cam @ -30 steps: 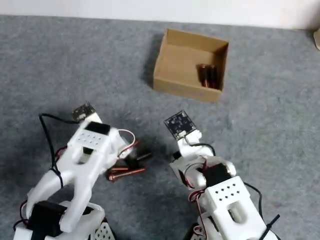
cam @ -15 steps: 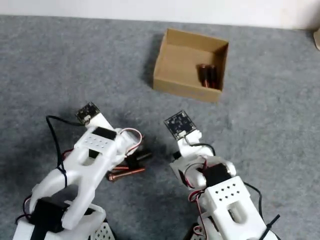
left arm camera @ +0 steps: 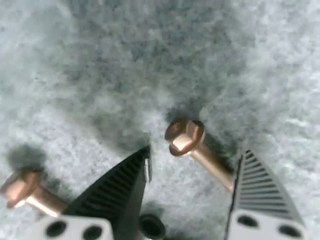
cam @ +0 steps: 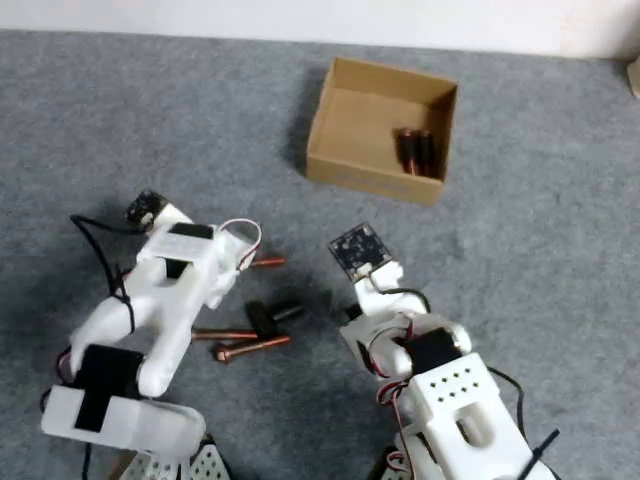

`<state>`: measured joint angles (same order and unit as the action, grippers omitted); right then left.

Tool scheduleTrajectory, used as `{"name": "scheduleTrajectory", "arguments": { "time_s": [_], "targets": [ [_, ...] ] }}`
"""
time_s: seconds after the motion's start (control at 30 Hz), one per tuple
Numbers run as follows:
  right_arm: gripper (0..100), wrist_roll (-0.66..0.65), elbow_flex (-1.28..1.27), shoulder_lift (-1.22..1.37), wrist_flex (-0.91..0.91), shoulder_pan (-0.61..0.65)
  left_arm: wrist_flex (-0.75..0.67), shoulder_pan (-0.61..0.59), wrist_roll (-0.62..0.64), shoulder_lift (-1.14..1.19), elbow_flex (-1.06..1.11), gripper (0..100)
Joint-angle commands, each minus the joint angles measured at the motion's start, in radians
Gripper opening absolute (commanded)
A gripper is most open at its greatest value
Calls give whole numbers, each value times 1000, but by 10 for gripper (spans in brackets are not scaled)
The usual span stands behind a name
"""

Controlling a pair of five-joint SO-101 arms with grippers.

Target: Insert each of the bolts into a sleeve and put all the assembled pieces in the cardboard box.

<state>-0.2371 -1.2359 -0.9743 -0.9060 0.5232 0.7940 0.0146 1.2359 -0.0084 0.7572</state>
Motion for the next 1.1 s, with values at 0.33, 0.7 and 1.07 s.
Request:
{"name": "scheduleTrajectory", "arguments": {
  "time_s": [0.33, 0.7, 1.07],
  "targets": [
    [5, -32, -21, 2, 59, -18, -17, 4, 26, 10, -91, 182],
    [5, -32, -21, 2, 59, -18, -11, -22, 18, 1, -120, 6],
    [5, -32, -21, 2, 59, -18, 282, -38, -413, -70, -263, 5]
  ]
}}
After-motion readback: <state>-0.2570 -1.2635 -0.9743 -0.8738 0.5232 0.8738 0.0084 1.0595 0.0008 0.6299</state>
